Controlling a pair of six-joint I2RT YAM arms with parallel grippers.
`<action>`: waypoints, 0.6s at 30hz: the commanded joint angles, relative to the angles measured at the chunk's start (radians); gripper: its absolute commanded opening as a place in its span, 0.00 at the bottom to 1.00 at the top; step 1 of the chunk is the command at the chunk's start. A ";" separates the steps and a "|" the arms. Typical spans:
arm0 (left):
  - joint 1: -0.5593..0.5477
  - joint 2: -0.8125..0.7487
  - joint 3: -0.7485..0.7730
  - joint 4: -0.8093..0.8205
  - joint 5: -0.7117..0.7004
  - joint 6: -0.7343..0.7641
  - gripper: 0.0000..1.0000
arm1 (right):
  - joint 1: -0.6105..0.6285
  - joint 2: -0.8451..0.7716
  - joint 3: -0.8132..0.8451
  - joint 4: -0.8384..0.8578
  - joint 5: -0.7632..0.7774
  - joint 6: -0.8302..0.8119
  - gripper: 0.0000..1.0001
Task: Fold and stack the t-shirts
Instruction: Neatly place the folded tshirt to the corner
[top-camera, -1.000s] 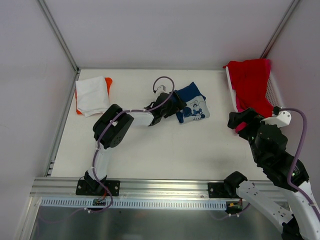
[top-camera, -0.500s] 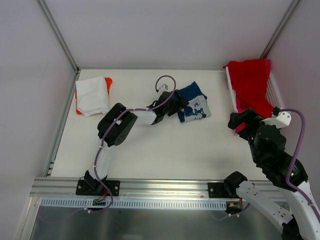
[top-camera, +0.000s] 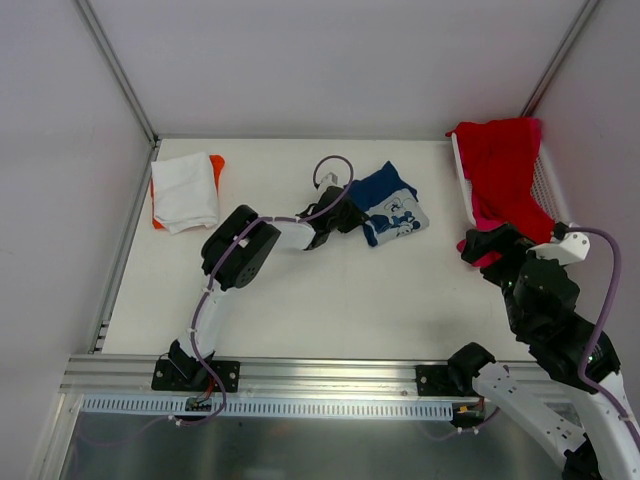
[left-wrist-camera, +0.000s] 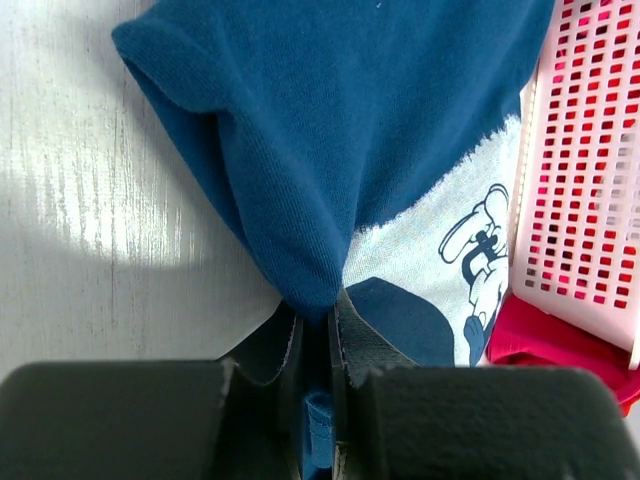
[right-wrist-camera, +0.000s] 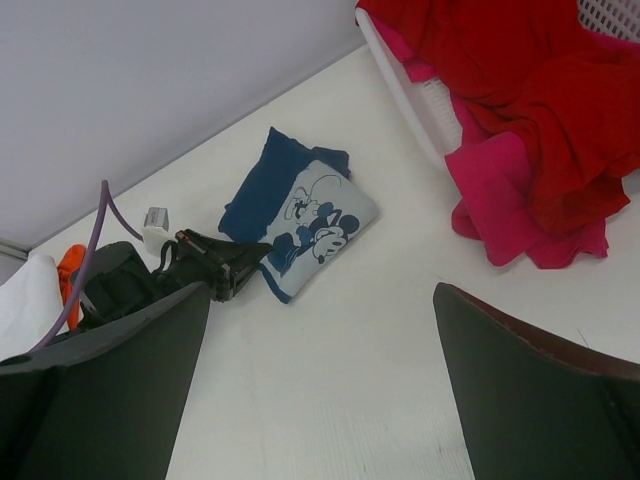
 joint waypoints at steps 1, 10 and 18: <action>0.019 0.016 -0.008 -0.093 0.036 0.064 0.00 | 0.001 -0.010 -0.006 0.007 0.016 -0.005 0.99; 0.155 -0.216 -0.028 -0.324 0.073 0.394 0.00 | 0.001 -0.029 -0.056 0.045 -0.019 0.040 0.99; 0.359 -0.337 0.001 -0.529 0.133 0.618 0.00 | 0.001 -0.059 -0.090 0.079 -0.047 0.055 0.99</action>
